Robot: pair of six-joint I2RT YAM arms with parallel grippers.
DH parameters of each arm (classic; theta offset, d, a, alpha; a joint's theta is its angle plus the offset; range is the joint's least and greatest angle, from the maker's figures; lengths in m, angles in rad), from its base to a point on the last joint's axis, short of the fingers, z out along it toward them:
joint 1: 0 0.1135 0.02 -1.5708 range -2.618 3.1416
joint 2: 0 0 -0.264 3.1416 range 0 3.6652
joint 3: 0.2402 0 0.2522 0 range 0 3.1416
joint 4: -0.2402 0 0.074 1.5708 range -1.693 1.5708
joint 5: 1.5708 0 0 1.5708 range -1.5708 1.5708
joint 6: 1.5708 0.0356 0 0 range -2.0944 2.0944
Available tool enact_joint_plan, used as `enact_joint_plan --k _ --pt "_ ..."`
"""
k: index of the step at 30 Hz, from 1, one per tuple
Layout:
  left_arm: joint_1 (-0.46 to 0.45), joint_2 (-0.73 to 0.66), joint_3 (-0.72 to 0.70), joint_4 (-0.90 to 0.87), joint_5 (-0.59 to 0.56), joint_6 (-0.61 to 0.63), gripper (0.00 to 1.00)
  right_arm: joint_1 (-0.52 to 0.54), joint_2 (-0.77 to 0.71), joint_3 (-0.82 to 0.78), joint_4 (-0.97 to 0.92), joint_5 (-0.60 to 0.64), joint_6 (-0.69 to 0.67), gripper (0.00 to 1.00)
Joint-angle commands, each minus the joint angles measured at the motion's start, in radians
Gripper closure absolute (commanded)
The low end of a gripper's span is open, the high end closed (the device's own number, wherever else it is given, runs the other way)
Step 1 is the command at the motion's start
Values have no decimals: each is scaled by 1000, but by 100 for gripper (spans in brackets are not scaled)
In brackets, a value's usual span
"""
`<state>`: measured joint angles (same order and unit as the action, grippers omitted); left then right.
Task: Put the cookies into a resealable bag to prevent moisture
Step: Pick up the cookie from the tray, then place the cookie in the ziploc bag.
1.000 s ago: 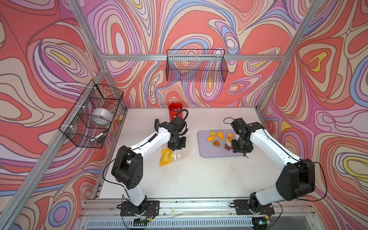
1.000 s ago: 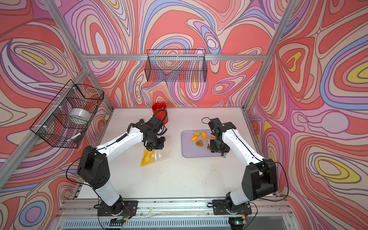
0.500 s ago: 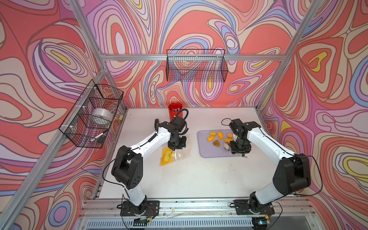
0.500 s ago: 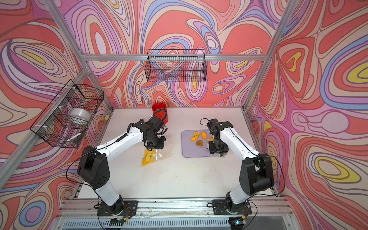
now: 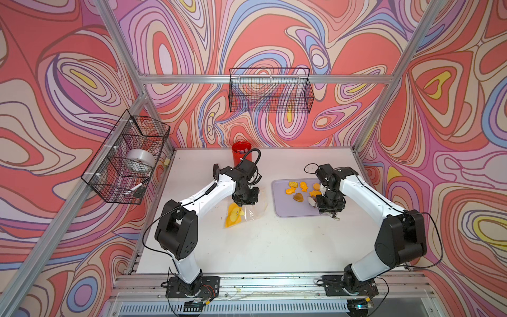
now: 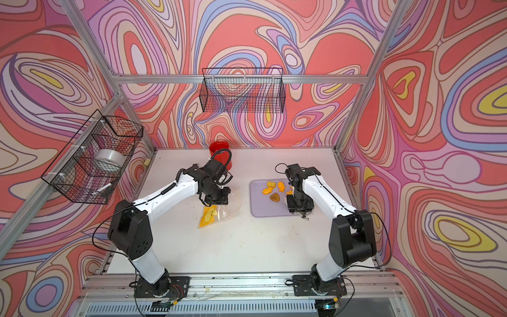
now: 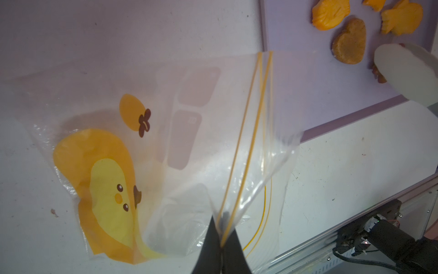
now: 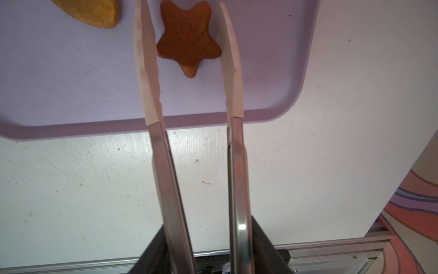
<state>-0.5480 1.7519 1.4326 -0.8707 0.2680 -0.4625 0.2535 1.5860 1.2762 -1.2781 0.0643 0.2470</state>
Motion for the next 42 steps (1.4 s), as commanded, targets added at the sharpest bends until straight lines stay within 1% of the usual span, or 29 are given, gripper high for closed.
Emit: enact_joint_plan --k 1,6,14,18,24,29,36,42 --pt "4 30 37 -4 28 21 100 -5 -26 32 -30 -11 -1 56" --pt "-5 47 45 5 48 25 100 -5 -53 40 -23 20 15 60" --pt "-30 85 85 24 100 42 100 -5 -113 45 19 -24 13 64" --pt "-41 104 110 30 130 51 100 -5 -150 50 57 -114 -17 66" --pt "-49 132 139 29 155 56 100 -2 -198 52 124 -359 -52 66" --pt "-61 163 180 15 158 55 100 17 -218 39 175 -477 -53 66" --pt "-70 192 229 -2 153 42 100 81 -209 -20 271 -561 -16 66" --pt "-70 200 250 -23 133 37 100 104 -180 -52 283 -548 -18 66"
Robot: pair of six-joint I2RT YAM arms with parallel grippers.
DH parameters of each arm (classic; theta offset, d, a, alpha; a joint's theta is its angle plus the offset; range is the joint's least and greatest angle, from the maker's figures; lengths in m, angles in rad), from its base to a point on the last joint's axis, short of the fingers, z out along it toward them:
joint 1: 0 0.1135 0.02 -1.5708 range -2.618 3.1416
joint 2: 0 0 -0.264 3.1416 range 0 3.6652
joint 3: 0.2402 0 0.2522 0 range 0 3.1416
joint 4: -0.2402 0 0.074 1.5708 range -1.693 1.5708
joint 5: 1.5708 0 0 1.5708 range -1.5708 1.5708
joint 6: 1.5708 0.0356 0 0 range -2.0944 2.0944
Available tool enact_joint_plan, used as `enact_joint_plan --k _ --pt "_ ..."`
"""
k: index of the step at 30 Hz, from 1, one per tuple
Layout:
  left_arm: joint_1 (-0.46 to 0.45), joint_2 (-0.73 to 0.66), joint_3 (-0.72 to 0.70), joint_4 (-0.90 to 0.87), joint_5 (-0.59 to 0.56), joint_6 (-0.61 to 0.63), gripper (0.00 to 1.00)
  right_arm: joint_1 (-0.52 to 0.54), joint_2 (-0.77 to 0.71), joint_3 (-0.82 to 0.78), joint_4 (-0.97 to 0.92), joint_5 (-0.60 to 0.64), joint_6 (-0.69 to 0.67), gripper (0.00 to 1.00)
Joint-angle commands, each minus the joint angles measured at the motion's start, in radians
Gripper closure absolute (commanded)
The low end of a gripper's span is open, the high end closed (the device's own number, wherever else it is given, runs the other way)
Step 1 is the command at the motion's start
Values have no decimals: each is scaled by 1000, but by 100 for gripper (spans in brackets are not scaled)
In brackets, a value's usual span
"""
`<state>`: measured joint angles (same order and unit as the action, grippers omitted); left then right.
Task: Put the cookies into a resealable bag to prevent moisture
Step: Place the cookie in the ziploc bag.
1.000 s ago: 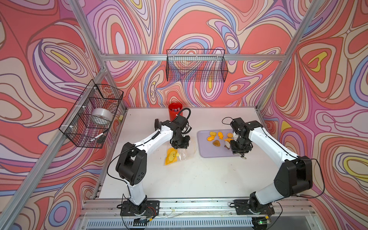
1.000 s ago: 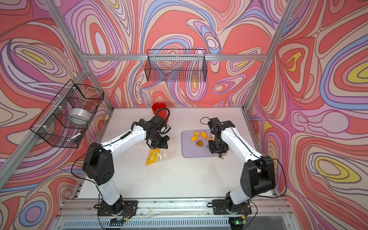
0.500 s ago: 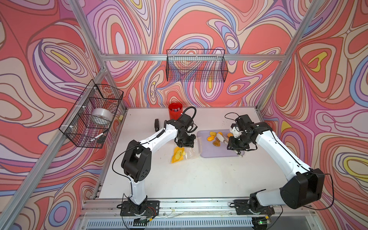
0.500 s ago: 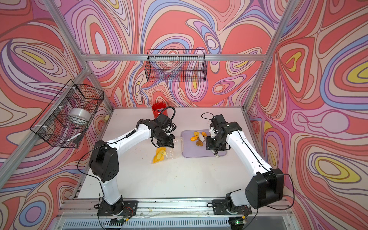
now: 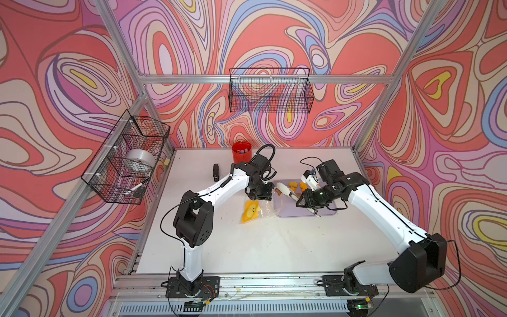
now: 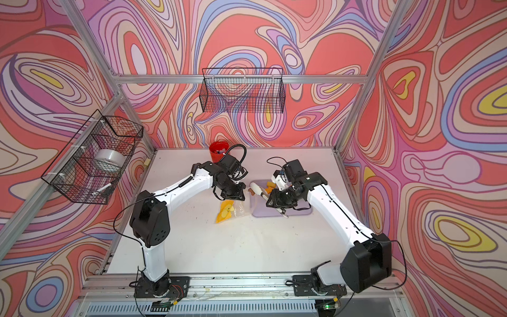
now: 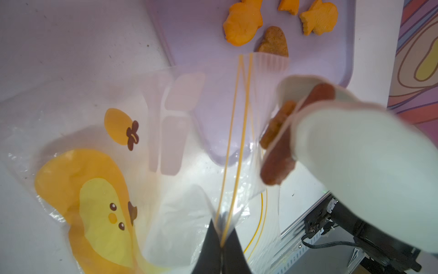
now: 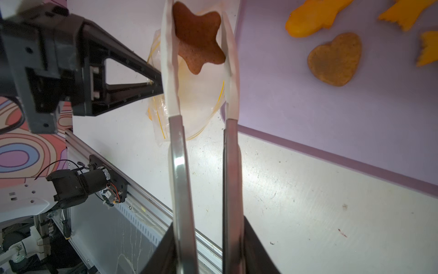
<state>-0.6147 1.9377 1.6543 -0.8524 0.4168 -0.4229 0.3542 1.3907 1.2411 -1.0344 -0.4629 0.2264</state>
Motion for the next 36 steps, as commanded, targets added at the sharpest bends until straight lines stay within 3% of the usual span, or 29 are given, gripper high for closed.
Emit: enact_joint_plan --k 1,19,30,36 --pt "-3 15 30 -43 -18 -5 100 4 17 -21 37 -17 1 66" --pt "-3 56 78 -61 -55 -54 100 21 -21 -78 40 -38 -16 65" --pt "-3 2 5 5 25 -41 100 23 33 -69 152 -14 42 63" --pt "0 1 -10 15 7 -46 100 24 38 -53 134 -17 31 59"
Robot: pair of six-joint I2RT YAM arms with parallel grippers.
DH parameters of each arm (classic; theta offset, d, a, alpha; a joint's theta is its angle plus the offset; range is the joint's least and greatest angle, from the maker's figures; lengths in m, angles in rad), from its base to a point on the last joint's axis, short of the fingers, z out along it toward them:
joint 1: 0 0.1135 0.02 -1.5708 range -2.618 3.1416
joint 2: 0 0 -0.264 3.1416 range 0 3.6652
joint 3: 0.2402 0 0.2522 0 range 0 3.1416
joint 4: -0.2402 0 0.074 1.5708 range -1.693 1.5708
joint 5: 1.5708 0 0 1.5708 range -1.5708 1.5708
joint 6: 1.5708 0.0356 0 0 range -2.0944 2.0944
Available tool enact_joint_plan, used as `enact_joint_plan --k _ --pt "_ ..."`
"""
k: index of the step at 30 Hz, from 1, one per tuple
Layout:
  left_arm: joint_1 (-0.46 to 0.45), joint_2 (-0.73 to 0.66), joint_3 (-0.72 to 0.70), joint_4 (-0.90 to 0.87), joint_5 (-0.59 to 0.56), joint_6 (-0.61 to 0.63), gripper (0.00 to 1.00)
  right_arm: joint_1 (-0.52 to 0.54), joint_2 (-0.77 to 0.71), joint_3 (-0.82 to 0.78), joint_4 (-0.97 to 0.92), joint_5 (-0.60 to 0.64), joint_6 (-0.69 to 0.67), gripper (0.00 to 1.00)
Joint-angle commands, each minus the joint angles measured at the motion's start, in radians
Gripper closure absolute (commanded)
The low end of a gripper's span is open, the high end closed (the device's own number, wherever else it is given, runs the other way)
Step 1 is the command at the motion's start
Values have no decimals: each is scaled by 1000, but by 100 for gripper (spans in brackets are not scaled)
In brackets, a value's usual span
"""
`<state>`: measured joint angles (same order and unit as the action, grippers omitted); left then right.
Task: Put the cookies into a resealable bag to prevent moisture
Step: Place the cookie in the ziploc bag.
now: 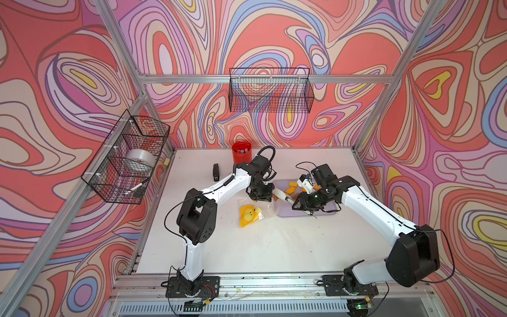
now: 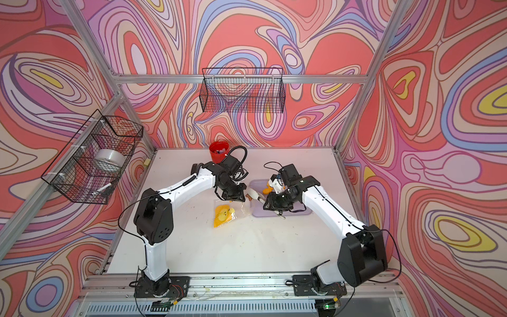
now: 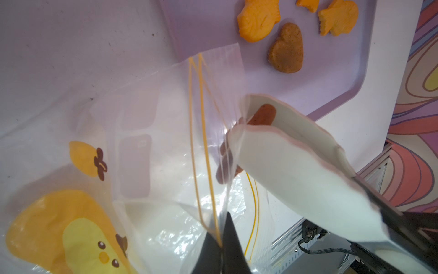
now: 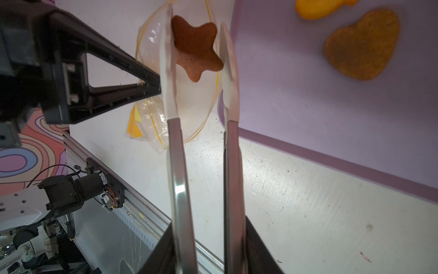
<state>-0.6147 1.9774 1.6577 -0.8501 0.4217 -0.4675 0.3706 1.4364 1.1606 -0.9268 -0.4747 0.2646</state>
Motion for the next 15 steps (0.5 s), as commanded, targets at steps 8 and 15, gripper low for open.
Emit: enact_joint_plan --k 8,15 --pt "16 -32 -27 54 12 -28 100 8 -48 25 -5 2 -10 58" --pt "22 -33 -31 74 18 -40 100 8 -59 25 0 -19 -4 56"
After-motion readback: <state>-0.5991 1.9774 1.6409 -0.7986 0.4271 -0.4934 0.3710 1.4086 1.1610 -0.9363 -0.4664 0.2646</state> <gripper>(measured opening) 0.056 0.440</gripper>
